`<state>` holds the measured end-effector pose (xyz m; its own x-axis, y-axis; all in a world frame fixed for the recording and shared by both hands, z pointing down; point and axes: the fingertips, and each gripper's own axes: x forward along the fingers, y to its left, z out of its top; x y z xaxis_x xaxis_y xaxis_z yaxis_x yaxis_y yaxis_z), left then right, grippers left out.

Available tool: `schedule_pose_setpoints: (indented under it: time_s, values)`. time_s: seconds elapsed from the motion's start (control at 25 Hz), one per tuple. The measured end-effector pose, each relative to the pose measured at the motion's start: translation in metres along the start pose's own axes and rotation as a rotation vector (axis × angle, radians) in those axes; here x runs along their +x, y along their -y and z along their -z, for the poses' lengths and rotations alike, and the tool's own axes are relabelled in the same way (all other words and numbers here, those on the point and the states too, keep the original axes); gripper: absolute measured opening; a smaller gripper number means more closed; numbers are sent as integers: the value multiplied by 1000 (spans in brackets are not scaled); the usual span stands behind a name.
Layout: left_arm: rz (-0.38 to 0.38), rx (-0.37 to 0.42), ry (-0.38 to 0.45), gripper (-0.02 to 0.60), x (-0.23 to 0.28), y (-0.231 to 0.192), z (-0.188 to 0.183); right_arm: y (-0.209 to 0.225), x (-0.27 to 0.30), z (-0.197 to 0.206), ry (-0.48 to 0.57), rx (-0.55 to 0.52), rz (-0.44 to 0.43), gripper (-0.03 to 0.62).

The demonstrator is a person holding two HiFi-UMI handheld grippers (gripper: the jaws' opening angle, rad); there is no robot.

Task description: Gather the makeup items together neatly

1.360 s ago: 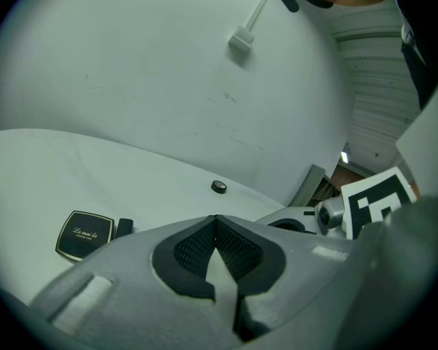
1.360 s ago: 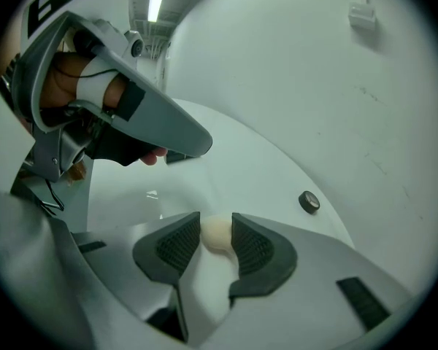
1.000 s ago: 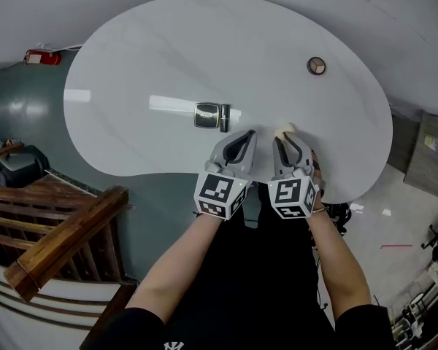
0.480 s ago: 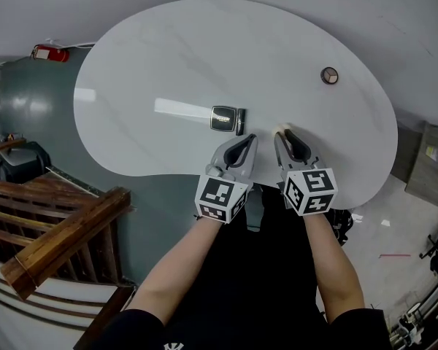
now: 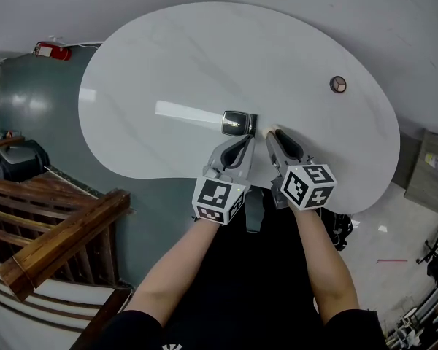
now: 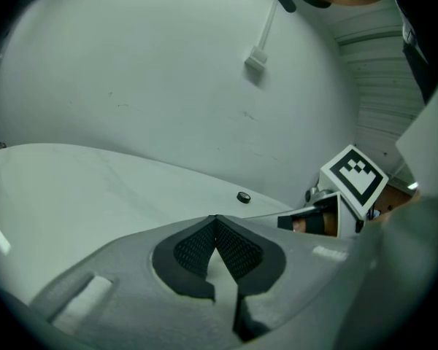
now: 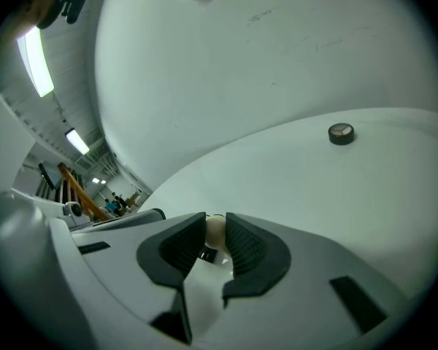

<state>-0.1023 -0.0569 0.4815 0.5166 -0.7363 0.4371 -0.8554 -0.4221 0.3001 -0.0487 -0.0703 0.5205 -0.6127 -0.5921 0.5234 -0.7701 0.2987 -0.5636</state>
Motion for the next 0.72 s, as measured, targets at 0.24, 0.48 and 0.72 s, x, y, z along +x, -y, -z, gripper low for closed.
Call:
schedule_pose_setpoints:
  time_s: [0.24,0.48,0.72]
  values:
    - [-1,4,3,8,-3,-11,-3,-4,12,-4,42,179,-86,94]
    - [5,11,-3,8,-4,-18,-4,3,20,0,68,332,-133,95]
    - [16,14,-9,8,-2,-20,-4,10,17,8,67,360,-122,107]
